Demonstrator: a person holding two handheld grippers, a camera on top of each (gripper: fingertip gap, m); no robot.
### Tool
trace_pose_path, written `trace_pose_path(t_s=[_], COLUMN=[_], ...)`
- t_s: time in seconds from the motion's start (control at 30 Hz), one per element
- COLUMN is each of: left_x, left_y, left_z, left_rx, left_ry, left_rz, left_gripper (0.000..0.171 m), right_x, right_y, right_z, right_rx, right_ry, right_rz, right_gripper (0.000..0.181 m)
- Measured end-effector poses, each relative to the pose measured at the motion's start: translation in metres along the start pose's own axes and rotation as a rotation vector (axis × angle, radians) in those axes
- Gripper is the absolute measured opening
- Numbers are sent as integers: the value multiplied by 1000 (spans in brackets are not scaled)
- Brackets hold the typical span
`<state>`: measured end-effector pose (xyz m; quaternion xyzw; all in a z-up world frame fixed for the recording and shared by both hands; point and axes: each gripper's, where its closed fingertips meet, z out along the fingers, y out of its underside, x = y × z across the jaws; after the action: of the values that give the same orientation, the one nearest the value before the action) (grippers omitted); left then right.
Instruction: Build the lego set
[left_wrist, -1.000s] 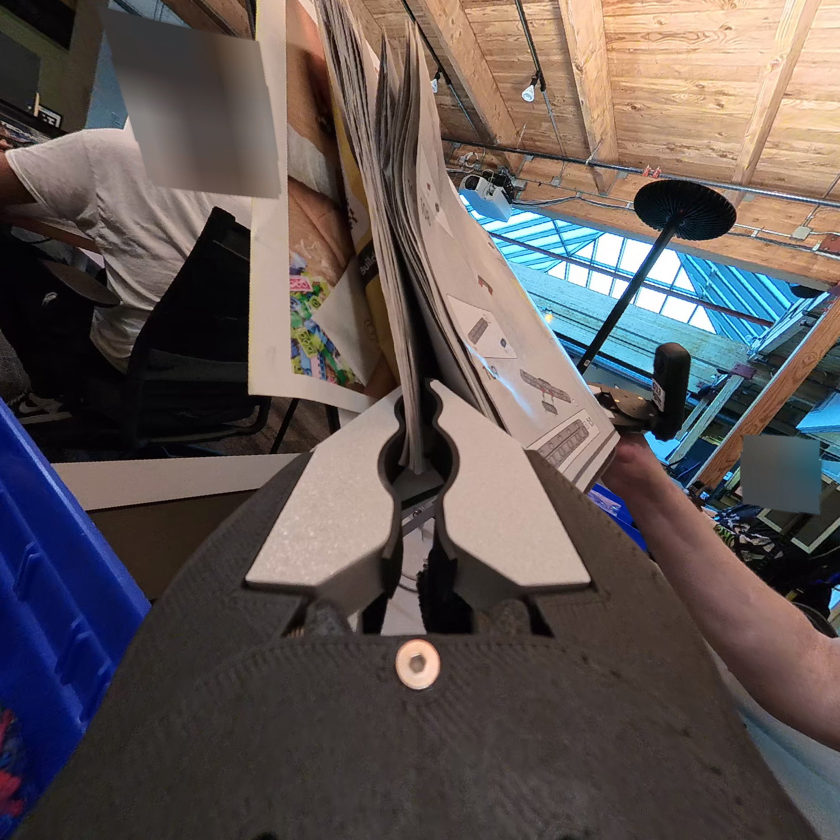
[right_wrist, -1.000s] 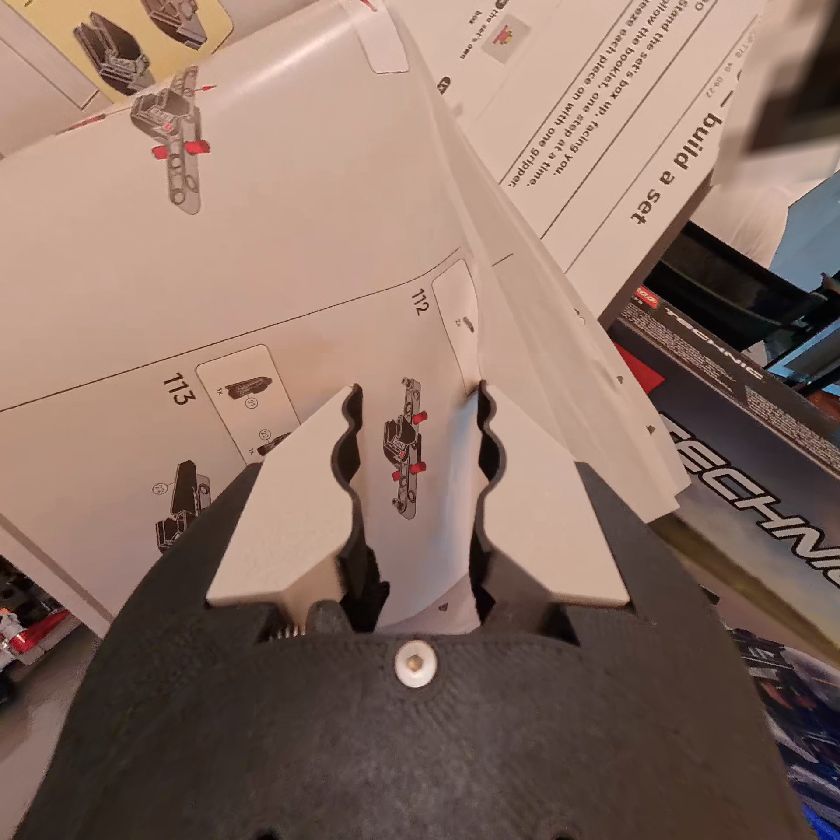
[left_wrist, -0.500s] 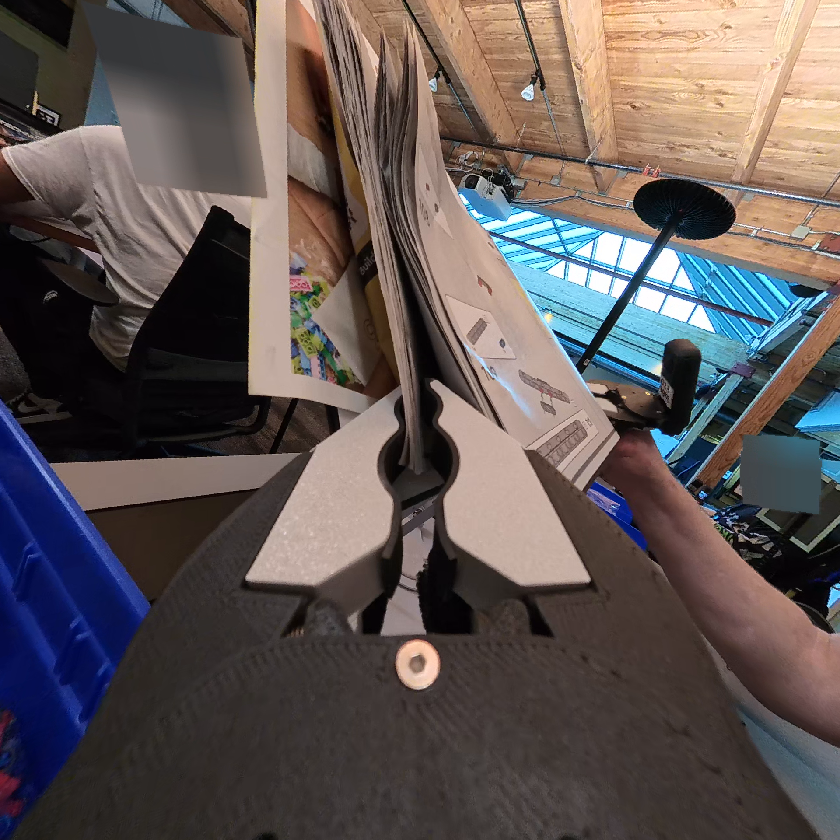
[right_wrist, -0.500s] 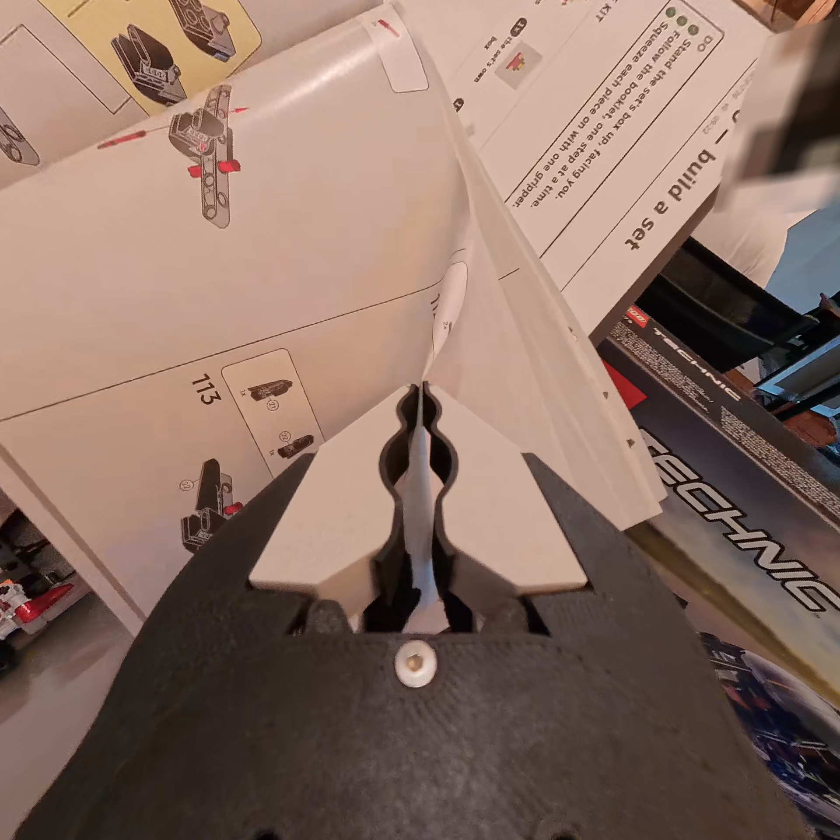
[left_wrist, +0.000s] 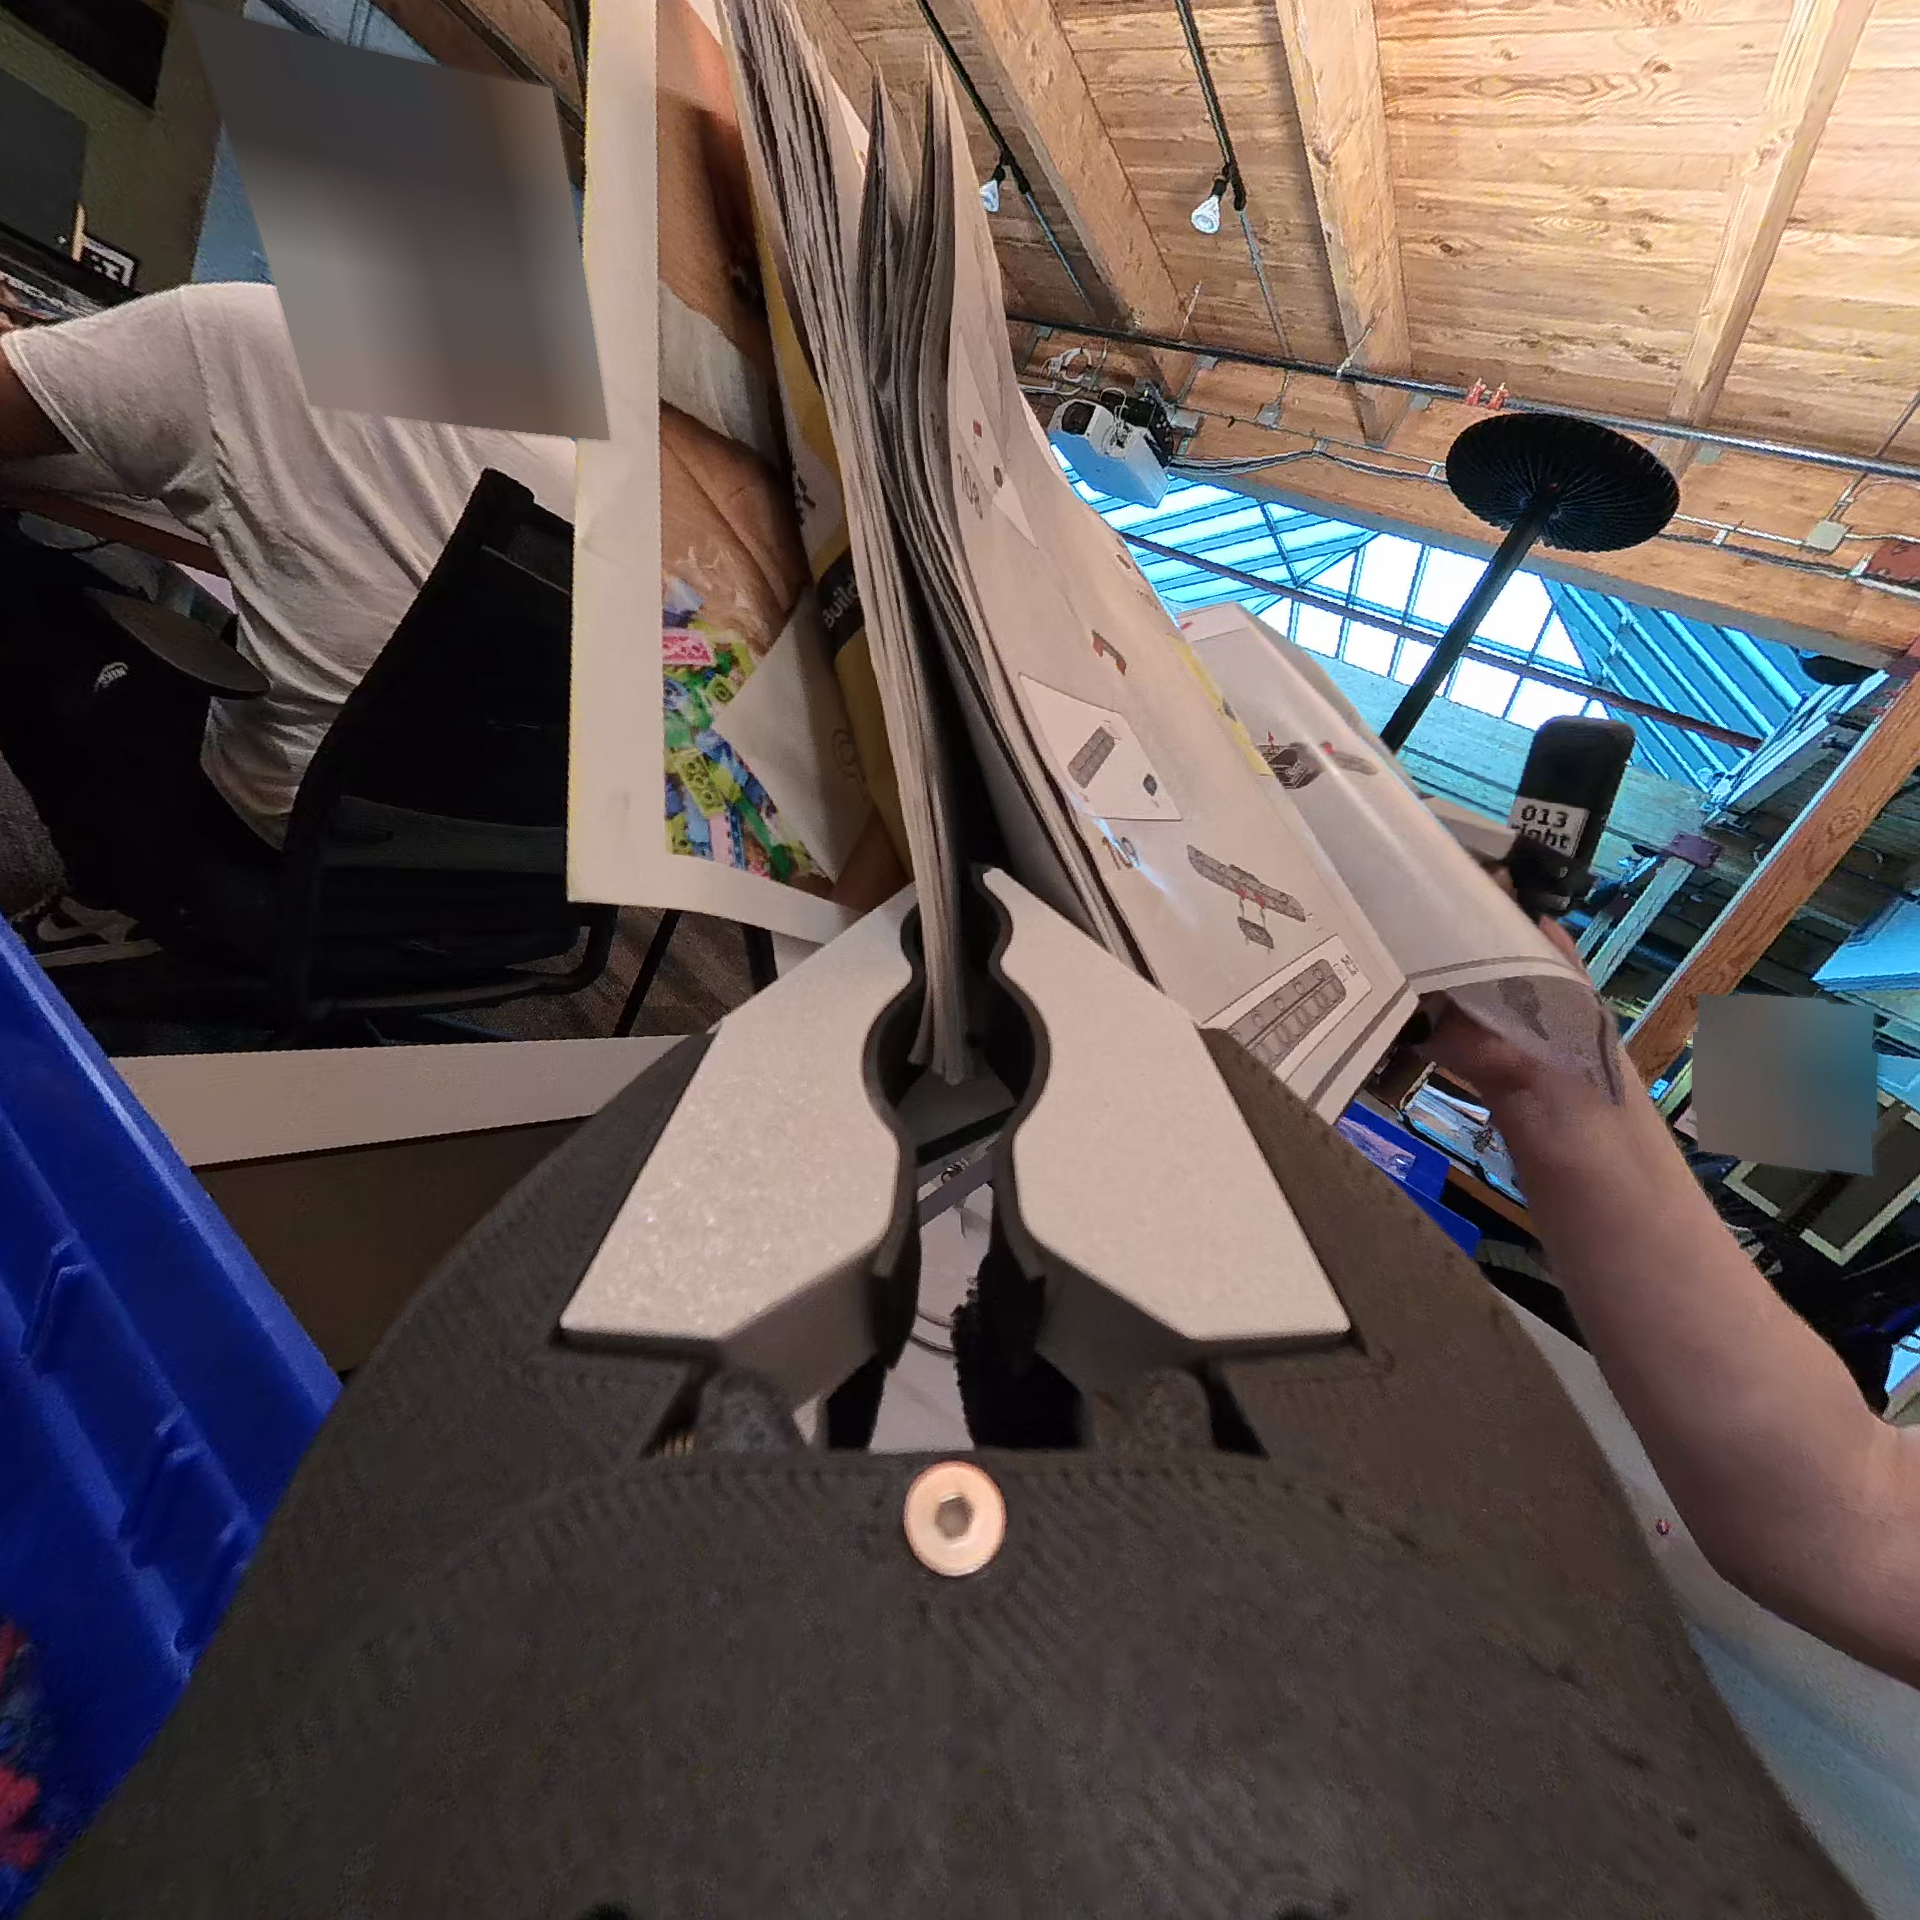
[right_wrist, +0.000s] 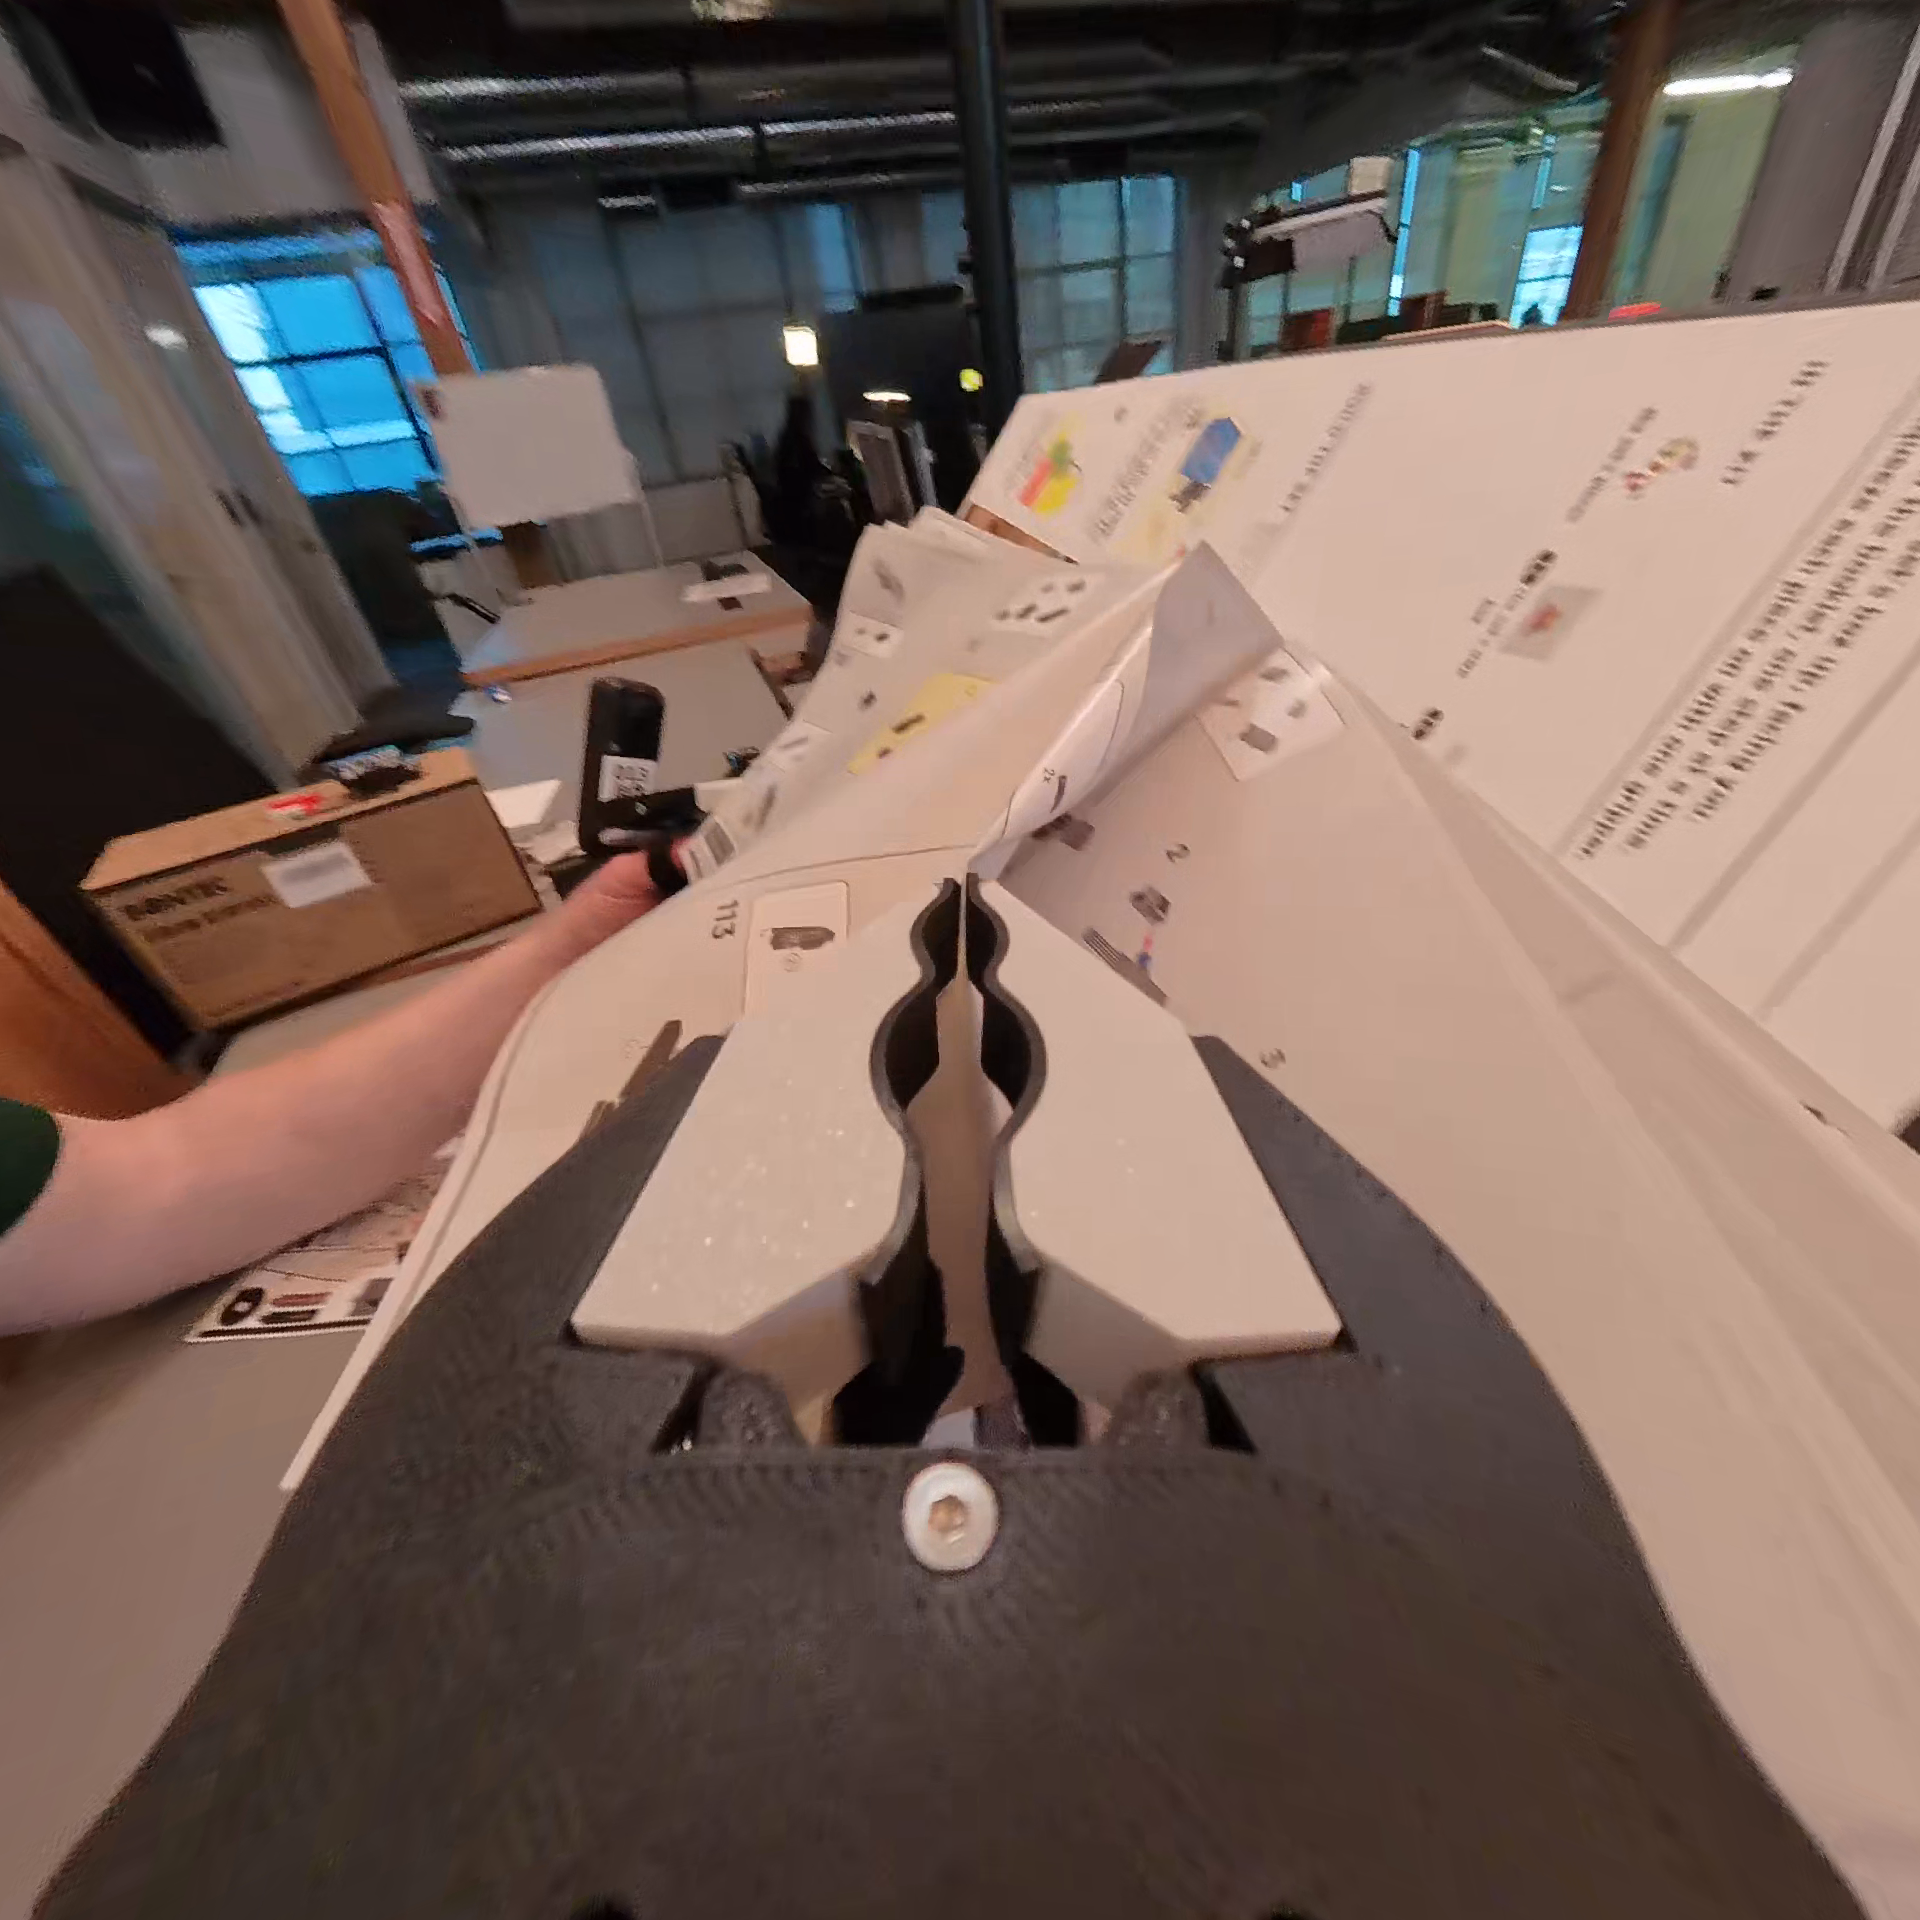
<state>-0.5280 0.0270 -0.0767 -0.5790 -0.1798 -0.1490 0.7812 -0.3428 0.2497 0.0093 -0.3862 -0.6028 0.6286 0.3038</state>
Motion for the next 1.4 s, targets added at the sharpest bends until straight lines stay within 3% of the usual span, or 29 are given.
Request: trace_pose_path(t_s=[0.23, 0.4, 0.6, 0.77, 0.83, 0.93, 1.0, 1.07, 1.17, 1.27, 1.4], left_x=[0, 0, 0, 0, 0, 1, 1, 1, 0, 0, 1], left_y=[0, 0, 0, 0, 0, -1, -1, -1, -1, 0, 0], left_z=[0, 0, 0, 0, 0, 0, 0, 0, 0, 0, 0], left_rx=[2, 2, 3, 3, 4, 4, 3, 3, 8, 7, 4], left_ry=[2, 4, 6, 8, 10, 13, 16, 17, 16, 14, 9], left_rz=[-4, -6, -8, -11, -13, -18, -19, -22, -27, -26, -19], left_gripper=[0, 0, 0, 0, 0, 0, 0, 0, 1, 1, 1], right_x=[-29, -55, -93, -121, -120, -102, -66, -15, 41, 77, 102], right_y=[-31, -53, -62, -41, -44, -52, -47, -30, 5, 32, 65], right_z=[30, 60, 100, 121, 121, 103, 82, 54, 10, -25, -37], right_rx=[83, 140, 149, 18, 43, 101, 82, -2, -138, -214, -306], right_ry=[-113, -178, -254, -336, -322, -241, -60, 193, 421, 579, 653], right_rz=[36, 52, 32, -58, -54, -55, -113, -212, -229, -232, -229], right_gripper=[0, 13, 57, 69, 70, 65, 67, 75, 81, 81, 80])
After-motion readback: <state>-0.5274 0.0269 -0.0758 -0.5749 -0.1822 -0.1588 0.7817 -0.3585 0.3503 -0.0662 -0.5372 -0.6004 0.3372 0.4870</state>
